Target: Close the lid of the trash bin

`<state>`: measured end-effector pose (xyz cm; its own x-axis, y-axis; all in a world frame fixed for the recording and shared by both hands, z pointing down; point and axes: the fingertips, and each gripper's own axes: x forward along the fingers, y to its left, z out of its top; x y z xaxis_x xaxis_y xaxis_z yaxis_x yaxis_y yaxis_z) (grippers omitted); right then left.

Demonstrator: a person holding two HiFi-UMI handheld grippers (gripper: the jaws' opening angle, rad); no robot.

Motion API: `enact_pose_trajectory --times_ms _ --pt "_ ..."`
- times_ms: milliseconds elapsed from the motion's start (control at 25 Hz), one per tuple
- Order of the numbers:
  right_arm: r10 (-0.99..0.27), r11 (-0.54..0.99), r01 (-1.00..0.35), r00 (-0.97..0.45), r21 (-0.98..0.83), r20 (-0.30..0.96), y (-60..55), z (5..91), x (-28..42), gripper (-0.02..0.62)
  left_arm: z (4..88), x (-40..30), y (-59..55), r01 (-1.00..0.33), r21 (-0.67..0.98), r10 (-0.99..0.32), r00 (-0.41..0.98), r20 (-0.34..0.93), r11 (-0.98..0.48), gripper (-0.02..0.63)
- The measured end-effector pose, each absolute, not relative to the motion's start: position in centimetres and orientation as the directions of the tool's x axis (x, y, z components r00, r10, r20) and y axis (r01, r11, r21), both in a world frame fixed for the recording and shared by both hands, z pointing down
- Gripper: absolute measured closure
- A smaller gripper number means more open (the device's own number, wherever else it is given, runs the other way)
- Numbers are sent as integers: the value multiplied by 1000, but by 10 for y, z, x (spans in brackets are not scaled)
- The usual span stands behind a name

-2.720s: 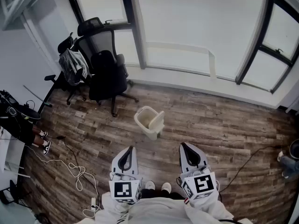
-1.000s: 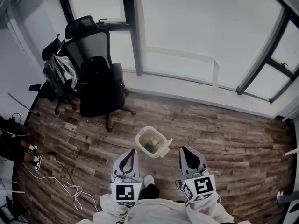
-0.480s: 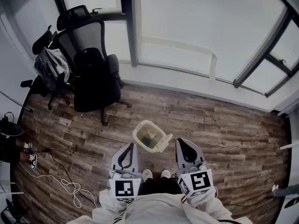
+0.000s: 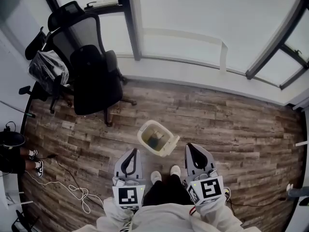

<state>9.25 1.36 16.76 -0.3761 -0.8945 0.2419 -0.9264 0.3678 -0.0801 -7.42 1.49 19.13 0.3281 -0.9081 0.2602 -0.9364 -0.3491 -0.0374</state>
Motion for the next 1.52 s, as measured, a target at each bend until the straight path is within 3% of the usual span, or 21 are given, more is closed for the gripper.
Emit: enact_pose_trajectory --times_ms 440,920,1520 --pt "-870 339 -931 -366 -137 330 -20 257 138 572 265 -35 -25 -943 -33 -900 307 310 -333 601" --pt "-795 348 -920 -391 -179 463 -36 411 136 572 407 -41 -50 -957 -5 -870 261 418 -290 601" --pt "-753 330 -923 -384 -199 534 -51 556 140 572 556 -38 -65 -954 12 -826 264 498 -298 601"
